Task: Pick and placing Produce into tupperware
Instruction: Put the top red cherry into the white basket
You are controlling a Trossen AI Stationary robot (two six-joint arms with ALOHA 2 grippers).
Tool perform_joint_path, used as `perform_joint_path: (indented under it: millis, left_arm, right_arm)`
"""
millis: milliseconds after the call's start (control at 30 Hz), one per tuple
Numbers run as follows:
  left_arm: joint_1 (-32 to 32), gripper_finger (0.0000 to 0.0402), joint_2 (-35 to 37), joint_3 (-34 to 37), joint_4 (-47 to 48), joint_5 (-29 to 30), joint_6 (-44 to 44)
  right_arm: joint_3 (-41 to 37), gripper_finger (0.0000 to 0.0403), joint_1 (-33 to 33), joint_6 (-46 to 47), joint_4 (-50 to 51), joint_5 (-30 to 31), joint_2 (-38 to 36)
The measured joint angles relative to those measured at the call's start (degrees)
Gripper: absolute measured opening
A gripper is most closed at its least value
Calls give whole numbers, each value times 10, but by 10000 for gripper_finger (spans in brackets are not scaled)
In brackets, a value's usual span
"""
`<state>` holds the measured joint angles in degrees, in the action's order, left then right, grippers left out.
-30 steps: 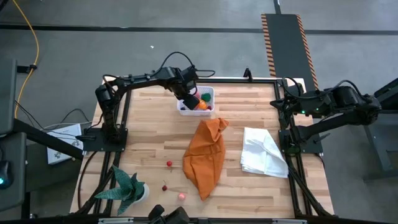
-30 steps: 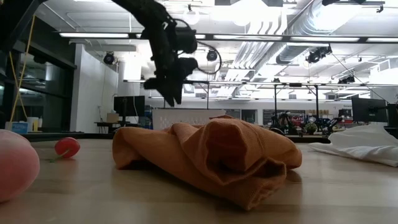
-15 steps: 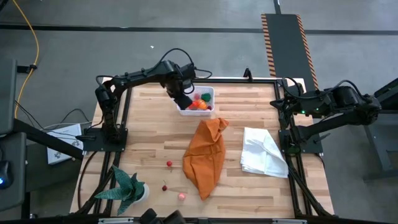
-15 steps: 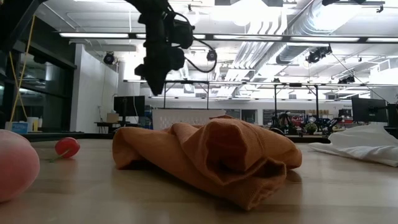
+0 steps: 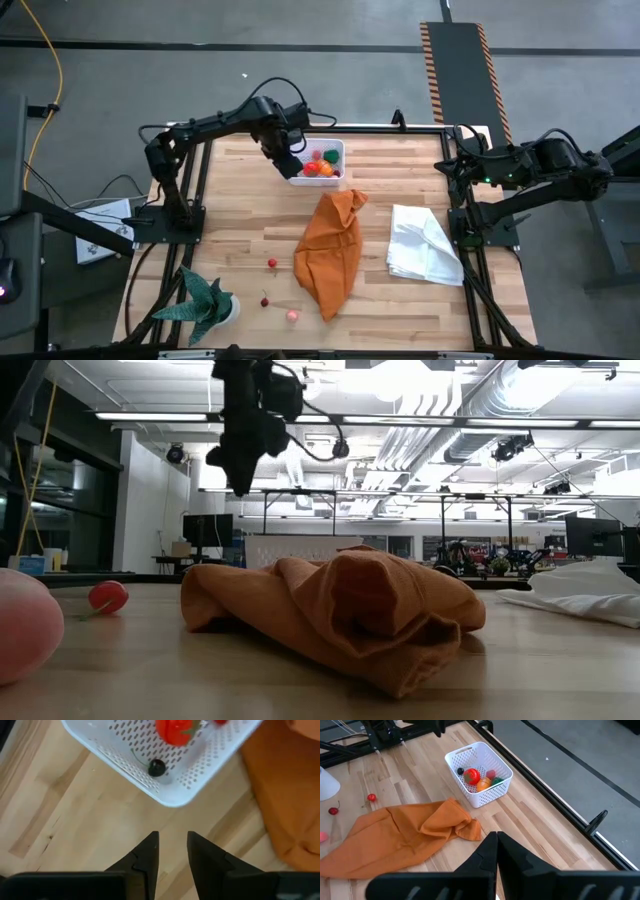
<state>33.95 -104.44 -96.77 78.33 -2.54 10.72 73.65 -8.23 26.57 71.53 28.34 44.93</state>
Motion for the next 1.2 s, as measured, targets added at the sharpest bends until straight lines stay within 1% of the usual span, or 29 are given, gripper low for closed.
perform_joint_path:
  millis: [133,333,400,533,667,733,900,1067,1200]
  left_arm:
    - [-12,69,26,0,16,5,5]
    - [-44,16,75,0,36,13,20]
    - [-60,4,91,0,39,24,39]
    - [-97,14,125,0,53,53,76]
    - [-141,13,155,0,93,87,121]
    - [-166,6,172,1,118,111,152]
    - [-226,6,239,37,117,145,253]
    - [-282,4,318,101,117,186,383]
    - [-310,1,367,155,114,202,456]
  right_arm:
    - [0,0,0,0,0,0,0]
    - [0,0,0,0,0,0,0]
    - [0,0,0,0,0,0,0]
    - [0,0,0,4,0,0,0]
    - [0,0,0,6,-2,0,0]
    - [0,0,0,6,-6,0,0]
    - [0,0,0,5,-19,-2,0]
    - [0,0,0,2,-22,-4,0]
    - [0,0,0,1,-22,-4,0]
